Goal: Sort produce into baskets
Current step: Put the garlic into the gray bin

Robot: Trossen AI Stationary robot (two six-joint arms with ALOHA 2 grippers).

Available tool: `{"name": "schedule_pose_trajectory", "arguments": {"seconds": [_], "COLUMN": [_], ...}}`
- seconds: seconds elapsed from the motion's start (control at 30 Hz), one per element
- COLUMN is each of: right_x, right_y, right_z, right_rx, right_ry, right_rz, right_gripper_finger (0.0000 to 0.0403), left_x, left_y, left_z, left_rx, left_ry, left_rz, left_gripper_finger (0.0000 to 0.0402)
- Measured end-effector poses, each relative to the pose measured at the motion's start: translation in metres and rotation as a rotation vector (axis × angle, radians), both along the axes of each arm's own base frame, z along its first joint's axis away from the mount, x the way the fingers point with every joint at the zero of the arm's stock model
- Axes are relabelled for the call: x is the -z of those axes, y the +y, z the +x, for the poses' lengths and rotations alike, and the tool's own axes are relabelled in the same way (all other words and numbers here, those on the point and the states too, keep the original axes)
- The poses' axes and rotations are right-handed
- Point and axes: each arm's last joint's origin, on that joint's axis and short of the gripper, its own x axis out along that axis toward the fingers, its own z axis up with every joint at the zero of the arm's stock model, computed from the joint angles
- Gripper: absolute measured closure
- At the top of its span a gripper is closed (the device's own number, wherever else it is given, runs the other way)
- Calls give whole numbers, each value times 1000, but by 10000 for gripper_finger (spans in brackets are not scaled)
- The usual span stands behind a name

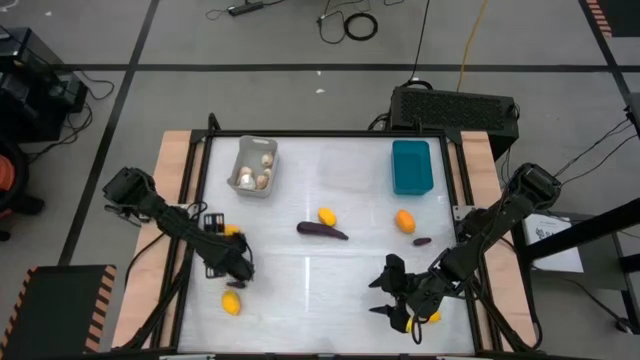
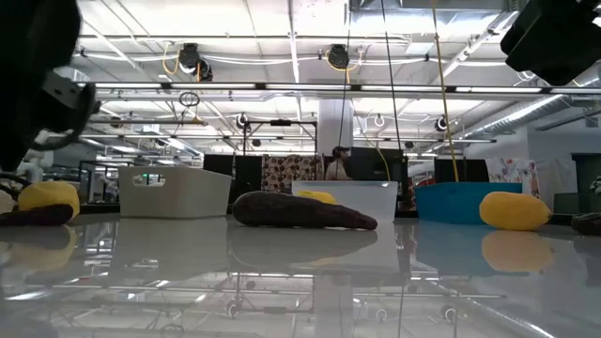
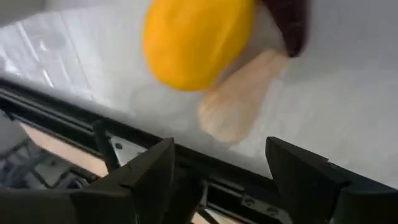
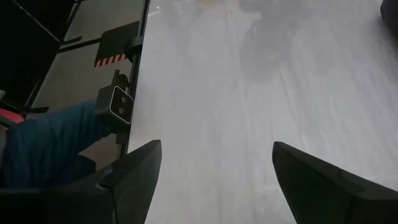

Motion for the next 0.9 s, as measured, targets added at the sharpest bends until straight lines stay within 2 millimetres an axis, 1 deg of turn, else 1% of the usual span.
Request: {"name": "schedule_pose_trajectory", "arguments": {"seconds": [0.17,0.23,0.33,0.7,0.8,0.9], "right_x": [0,0,1,2,2,2], "right_y": [0,1,1,0,0,0], "right_z": [0,-1,-2,-3,-3,-3], "right_rx": [-2,-3,3,18,20,20], "right_ry": [1,5,19,30,31,32], "right_rz": [-1,1,3,11,13,12], "right_gripper_finger": [104,104,104,104,104,104], "left_x": [13,18,22,39,39,40], "left_y": [8,14,23,35,36,37], "left_z": [5,5,2,-4,-4,-3], "left_rx": [17,-4,-42,-75,-90,-99], "left_ry": [-15,-21,15,21,22,31], "left_rz": [-92,-96,-77,-124,-133,-163], "left_gripper_finger": [144,144,144,145,159,195]}}
